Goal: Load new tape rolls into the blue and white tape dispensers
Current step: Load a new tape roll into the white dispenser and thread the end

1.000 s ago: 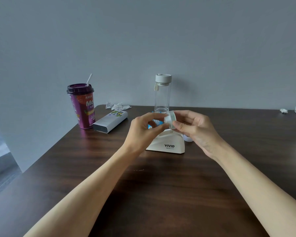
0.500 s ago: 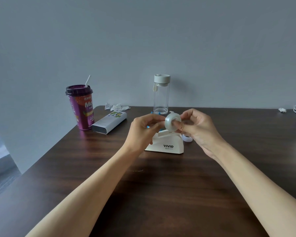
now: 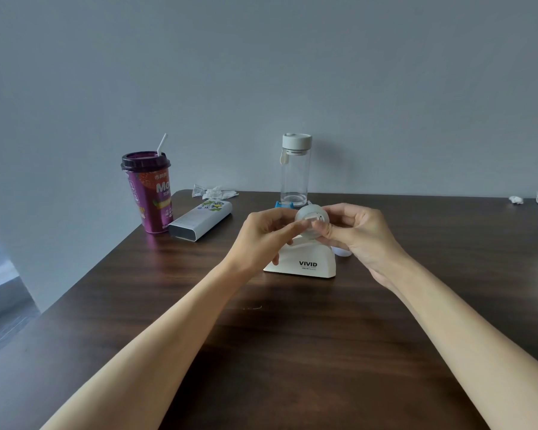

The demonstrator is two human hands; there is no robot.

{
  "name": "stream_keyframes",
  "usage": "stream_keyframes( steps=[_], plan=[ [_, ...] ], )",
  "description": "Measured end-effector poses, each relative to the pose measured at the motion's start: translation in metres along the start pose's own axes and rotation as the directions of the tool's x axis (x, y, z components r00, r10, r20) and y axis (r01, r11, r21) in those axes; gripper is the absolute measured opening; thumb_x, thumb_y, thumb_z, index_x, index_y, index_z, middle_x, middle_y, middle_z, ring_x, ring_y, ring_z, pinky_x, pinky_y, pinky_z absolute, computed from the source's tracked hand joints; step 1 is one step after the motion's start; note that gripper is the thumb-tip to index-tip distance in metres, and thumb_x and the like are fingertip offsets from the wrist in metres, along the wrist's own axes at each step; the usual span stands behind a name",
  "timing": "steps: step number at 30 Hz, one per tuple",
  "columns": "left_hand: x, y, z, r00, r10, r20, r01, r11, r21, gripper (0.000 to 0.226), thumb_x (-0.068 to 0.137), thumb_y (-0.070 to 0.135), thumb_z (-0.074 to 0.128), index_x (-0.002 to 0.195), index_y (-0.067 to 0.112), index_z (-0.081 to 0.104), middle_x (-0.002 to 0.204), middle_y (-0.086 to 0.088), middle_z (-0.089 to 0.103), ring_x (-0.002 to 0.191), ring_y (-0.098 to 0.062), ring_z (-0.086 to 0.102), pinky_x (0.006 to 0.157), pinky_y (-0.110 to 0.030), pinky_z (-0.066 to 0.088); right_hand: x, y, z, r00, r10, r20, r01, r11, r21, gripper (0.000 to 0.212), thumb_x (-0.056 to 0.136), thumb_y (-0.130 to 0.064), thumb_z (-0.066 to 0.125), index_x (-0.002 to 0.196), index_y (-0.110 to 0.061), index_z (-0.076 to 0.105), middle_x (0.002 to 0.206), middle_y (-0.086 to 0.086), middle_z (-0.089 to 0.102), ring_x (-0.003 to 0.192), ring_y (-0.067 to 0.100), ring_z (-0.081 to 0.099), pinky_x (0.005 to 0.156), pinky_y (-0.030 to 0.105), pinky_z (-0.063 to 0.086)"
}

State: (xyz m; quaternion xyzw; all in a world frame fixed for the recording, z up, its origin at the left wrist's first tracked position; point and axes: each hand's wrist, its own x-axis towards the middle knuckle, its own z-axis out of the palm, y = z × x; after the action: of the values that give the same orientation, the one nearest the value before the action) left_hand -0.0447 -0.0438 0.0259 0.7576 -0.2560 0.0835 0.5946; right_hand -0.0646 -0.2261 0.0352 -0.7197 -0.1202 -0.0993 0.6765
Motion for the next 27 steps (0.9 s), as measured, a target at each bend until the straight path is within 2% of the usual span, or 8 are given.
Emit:
stream_keyframes(
  steps=[5,9,16,18,20,22,24,27],
  plan=[
    [0.002,-0.001,-0.003,1.0,-0.012,0.028,0.013,0.999,-0.041,0.009,0.088,0.021,0.067,0.091,0.015,0.073,0.067,0.01,0.065,0.061,-0.003,0.055,0.038,-0.024,0.042,-0.002,-0.003,-0.001,0.999,0.051,-0.007,-0.051,0.999,-0.004,0.043,0.055,-0.03,0.086,0.093,-0.013,0.075,0.094,0.008,0.078,0.099,0.029,0.071,0.094,0.046,0.055],
    [0.002,-0.004,-0.005,0.999,-0.014,0.034,0.015,0.999,-0.033,0.01,0.088,0.015,0.067,0.096,0.014,0.073,0.068,0.014,0.066,0.059,-0.001,0.056,0.038,-0.021,0.042,-0.003,-0.004,0.0,0.997,0.075,-0.005,-0.075,0.996,-0.045,0.044,0.051,-0.034,0.087,0.09,-0.017,0.075,0.091,0.005,0.078,0.09,0.02,0.073,0.098,0.055,0.049],
    [0.002,-0.002,-0.007,0.999,-0.027,0.046,0.029,0.999,-0.04,0.014,0.088,0.016,0.067,0.1,0.014,0.073,0.09,-0.01,0.071,0.072,-0.01,0.06,0.042,-0.022,0.047,-0.005,-0.005,0.002,0.999,0.037,-0.006,-0.038,0.996,-0.076,0.034,0.057,-0.029,0.085,0.088,-0.018,0.076,0.086,0.003,0.078,0.082,0.012,0.071,0.089,0.045,0.054],
    [0.003,-0.001,-0.006,0.998,-0.019,0.055,0.022,0.998,-0.051,0.012,0.09,0.016,0.064,0.097,0.021,0.072,0.09,-0.01,0.071,0.076,-0.012,0.06,0.045,-0.025,0.051,-0.004,-0.006,0.003,0.999,-0.028,-0.021,0.027,0.997,-0.066,0.033,0.061,-0.025,0.084,0.09,-0.013,0.075,0.084,0.004,0.077,0.078,0.01,0.07,0.076,0.034,0.058],
    [0.002,0.002,-0.005,0.998,-0.03,0.047,0.033,0.998,-0.046,0.014,0.092,0.022,0.062,0.097,0.03,0.071,0.09,-0.011,0.07,0.079,-0.011,0.061,0.047,-0.028,0.054,-0.003,-0.006,0.006,0.992,-0.106,-0.062,0.101,0.991,-0.083,0.028,0.068,-0.017,0.082,0.093,-0.008,0.074,0.08,0.001,0.074,0.066,0.003,0.066,0.058,0.016,0.052],
    [0.001,0.004,-0.004,0.999,-0.042,-0.022,0.041,0.998,-0.041,0.013,0.09,0.033,0.062,0.099,0.031,0.071,0.086,-0.007,0.07,0.08,-0.015,0.063,0.046,-0.029,0.053,-0.002,-0.004,0.007,0.971,-0.212,-0.107,0.176,0.945,-0.275,0.025,0.072,-0.019,0.081,0.095,-0.012,0.074,0.083,-0.004,0.073,0.068,0.001,0.066,0.059,0.012,0.048],
    [0.001,0.005,-0.002,0.992,-0.043,-0.117,0.039,0.999,-0.034,0.02,0.085,0.042,0.066,0.094,0.024,0.071,0.08,-0.003,0.07,0.079,-0.022,0.066,0.045,-0.029,0.051,-0.003,0.0,0.008,0.938,-0.336,-0.089,0.245,0.821,-0.516,0.026,0.074,-0.024,0.079,0.099,-0.017,0.074,0.089,-0.007,0.071,0.081,0.005,0.066,0.069,0.016,0.052],
    [0.003,0.004,0.0,0.985,-0.061,-0.16,0.063,0.998,0.007,0.025,0.079,0.041,0.073,0.084,0.017,0.068,0.077,-0.005,0.069,0.071,-0.019,0.063,0.043,-0.031,0.052,-0.005,0.006,0.009,0.892,-0.451,0.034,0.37,0.686,-0.627,0.032,0.075,-0.017,0.079,0.106,-0.014,0.073,0.092,-0.002,0.067,0.085,0.013,0.065,0.075,0.028,0.058]
  ],
)
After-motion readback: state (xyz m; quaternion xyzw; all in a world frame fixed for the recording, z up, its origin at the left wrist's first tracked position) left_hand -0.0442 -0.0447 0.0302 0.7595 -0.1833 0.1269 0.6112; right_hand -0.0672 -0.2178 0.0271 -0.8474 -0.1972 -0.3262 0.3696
